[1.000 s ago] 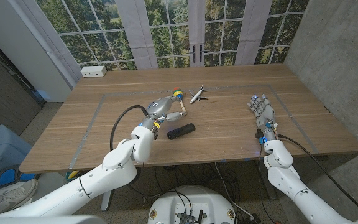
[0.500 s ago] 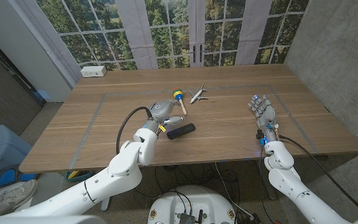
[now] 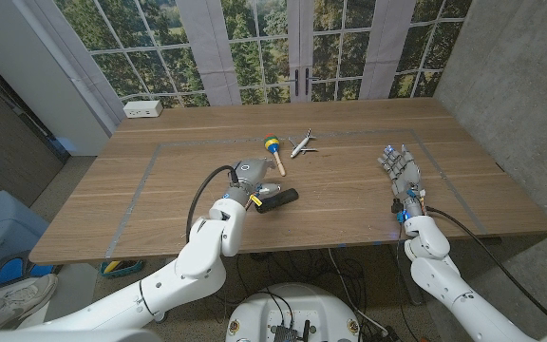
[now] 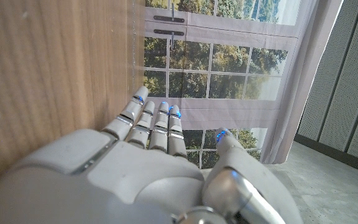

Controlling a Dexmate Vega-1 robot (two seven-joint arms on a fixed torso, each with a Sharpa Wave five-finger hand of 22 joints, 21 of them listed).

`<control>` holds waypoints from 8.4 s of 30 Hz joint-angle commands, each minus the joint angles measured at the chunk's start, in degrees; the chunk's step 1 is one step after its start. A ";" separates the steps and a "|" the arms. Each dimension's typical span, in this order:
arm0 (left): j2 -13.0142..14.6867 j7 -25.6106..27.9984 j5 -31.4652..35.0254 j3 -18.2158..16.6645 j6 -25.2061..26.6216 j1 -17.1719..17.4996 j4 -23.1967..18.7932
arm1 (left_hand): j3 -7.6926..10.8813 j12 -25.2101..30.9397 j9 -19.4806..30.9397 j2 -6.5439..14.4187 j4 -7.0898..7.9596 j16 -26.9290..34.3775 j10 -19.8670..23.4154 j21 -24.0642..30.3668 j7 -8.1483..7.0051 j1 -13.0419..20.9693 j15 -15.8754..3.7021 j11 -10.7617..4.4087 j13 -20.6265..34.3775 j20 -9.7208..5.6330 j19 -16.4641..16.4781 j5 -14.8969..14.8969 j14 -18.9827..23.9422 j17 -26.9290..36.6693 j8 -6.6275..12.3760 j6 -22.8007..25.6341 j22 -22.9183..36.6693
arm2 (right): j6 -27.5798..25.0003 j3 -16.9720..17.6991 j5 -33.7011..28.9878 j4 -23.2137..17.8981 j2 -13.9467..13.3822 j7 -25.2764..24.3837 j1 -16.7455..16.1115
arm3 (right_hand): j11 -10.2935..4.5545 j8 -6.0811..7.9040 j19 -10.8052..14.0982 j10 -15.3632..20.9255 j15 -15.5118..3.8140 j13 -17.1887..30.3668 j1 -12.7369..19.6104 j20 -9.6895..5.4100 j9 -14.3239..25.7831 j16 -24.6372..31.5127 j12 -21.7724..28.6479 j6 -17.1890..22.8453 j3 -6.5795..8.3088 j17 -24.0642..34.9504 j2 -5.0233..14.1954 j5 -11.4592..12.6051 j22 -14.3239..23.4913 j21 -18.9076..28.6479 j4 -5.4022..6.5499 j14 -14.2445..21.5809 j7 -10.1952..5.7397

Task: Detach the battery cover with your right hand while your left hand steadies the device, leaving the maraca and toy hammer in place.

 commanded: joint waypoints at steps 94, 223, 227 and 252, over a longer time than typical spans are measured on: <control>-12.22 -16.30 13.36 -6.81 -4.76 6.26 10.81 | -0.27 7.87 3.50 12.17 -1.05 9.62 36.55 18.02 5.46 36.67 -11.21 -1.38 3.58 -9.74 29.77 0.98 37.68 2.83 -0.15 24.71 3.04 | 4.77 0.96 -1.89 -0.42 0.44 -1.01 -2.87 | 0.47 0.13 1.92 2.01 0.21 0.58 -2.41 0.58 0.32 1.37 0.67 1.51 0.09 0.54 0.27 -0.09 0.26 -1.93 -0.87 2.70 -0.31; -7.88 26.00 -30.74 -7.65 -38.36 -6.34 19.95 | -4.68 8.08 3.02 10.51 -0.21 14.02 38.88 33.29 6.10 41.61 -10.99 0.72 6.20 -11.13 27.36 1.94 42.76 10.27 -4.16 30.24 5.94 | -12.62 -7.10 -13.23 -22.32 -10.85 -5.31 -4.21 | 0.13 0.13 5.90 0.81 1.34 0.71 4.38 2.28 0.37 1.19 -0.09 1.11 0.42 -0.32 -4.09 0.30 0.50 -4.61 -10.82 5.08 0.65; -8.07 26.31 -30.67 -7.42 -39.05 -6.53 20.55 | -4.69 8.04 3.02 10.48 -0.24 13.92 38.94 33.53 6.07 41.63 -11.00 0.71 6.22 -11.13 27.21 1.97 42.66 10.30 -4.18 30.47 5.89 | -13.48 -7.36 -13.35 -22.89 -11.23 -5.29 -4.07 | 0.32 0.23 5.84 0.89 1.41 0.72 4.45 2.46 0.40 1.18 -0.04 1.36 0.34 -0.29 -4.16 0.27 0.51 -4.73 -10.88 5.06 0.76; -8.13 27.62 -28.00 -6.36 -39.87 -6.51 21.91 | -4.74 7.72 3.11 10.42 -0.24 13.57 39.05 35.04 5.92 41.70 -11.00 0.56 6.37 -11.04 26.43 2.10 42.48 10.63 -4.81 30.58 5.46 | -17.15 -8.79 -18.06 -26.86 -11.99 -9.29 -3.93 | -1.01 1.53 10.89 3.56 -0.68 1.86 11.21 3.22 0.85 3.72 1.34 4.17 0.76 1.26 -6.10 0.18 0.87 -3.83 -12.87 9.43 0.32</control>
